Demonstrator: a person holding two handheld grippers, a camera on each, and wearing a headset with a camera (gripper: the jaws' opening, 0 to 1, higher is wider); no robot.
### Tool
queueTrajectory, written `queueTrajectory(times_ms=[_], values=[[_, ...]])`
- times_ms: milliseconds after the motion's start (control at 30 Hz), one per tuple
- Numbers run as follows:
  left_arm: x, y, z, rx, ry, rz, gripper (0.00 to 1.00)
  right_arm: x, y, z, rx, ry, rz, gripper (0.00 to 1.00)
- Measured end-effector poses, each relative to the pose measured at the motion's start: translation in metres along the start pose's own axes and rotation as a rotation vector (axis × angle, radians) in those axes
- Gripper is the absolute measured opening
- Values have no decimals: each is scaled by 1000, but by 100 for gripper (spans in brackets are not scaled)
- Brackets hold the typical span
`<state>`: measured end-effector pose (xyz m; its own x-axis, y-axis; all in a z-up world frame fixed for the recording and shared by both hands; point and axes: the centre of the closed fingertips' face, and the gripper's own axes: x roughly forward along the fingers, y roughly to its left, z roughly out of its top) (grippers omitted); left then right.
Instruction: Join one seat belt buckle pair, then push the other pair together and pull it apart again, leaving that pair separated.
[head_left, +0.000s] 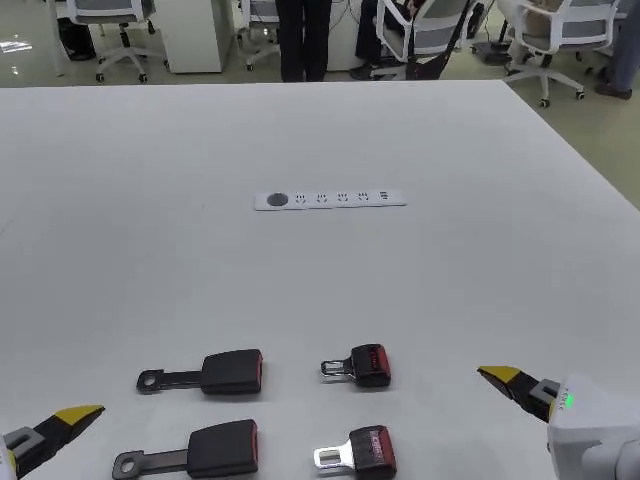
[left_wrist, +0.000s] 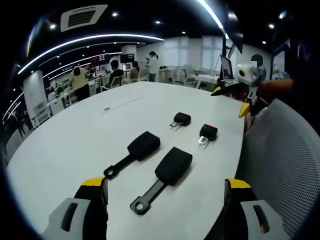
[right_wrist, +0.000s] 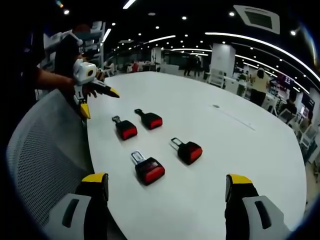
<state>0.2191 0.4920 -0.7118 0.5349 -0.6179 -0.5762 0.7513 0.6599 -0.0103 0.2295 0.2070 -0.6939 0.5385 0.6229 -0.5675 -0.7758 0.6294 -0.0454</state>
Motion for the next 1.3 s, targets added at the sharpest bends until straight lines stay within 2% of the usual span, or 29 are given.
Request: queueTrajectory(times_ms=[233,367,500,633,700,733,1033,1300], values=[[1,1,2,7,8,-9,98,0,-3,-2,-13,18,11,99],[2,-4,8,20,20,-15,97,1,-4,-3,-22,32,23,99],[2,2,5,32,36,-32,96,4,-6,-5,-34,47,41,99],[6,2,5,52,59,-52,94,7,-9,-8,-50,65,58,99],[6,8,2,62,69,-62,92,8,-9,-8,-68,76,67,99],[8,6,5,66,73,-69,92,10,-10,-9,-74,80,73,99],[21,-4,8,115,128,-131,83,21,-12,-12,-128,111,131,94],[34,-8,9,164,168,-189,70,37,-3,-12,-201,131,209,81]])
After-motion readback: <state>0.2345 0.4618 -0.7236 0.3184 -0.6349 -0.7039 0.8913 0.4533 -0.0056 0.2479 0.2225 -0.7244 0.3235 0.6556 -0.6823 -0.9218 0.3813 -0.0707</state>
